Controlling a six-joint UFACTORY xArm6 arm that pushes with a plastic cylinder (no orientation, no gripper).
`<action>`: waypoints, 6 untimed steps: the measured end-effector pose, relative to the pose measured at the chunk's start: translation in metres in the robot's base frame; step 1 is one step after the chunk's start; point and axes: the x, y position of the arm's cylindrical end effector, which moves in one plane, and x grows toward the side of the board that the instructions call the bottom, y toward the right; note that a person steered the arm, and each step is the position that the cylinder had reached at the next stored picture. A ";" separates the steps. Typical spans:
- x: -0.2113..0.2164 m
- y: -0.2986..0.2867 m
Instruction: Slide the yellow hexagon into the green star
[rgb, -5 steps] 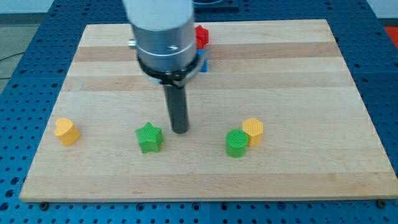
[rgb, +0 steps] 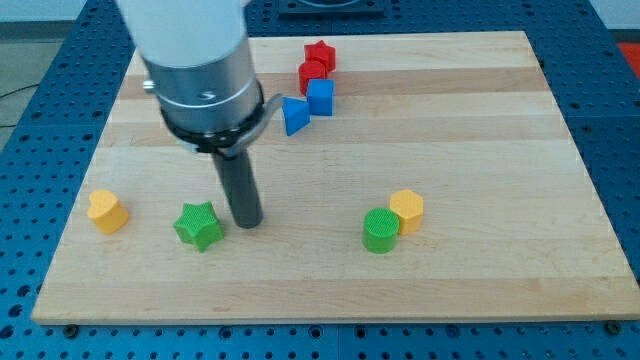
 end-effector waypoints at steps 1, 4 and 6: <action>-0.036 -0.005; -0.090 -0.191; -0.035 -0.085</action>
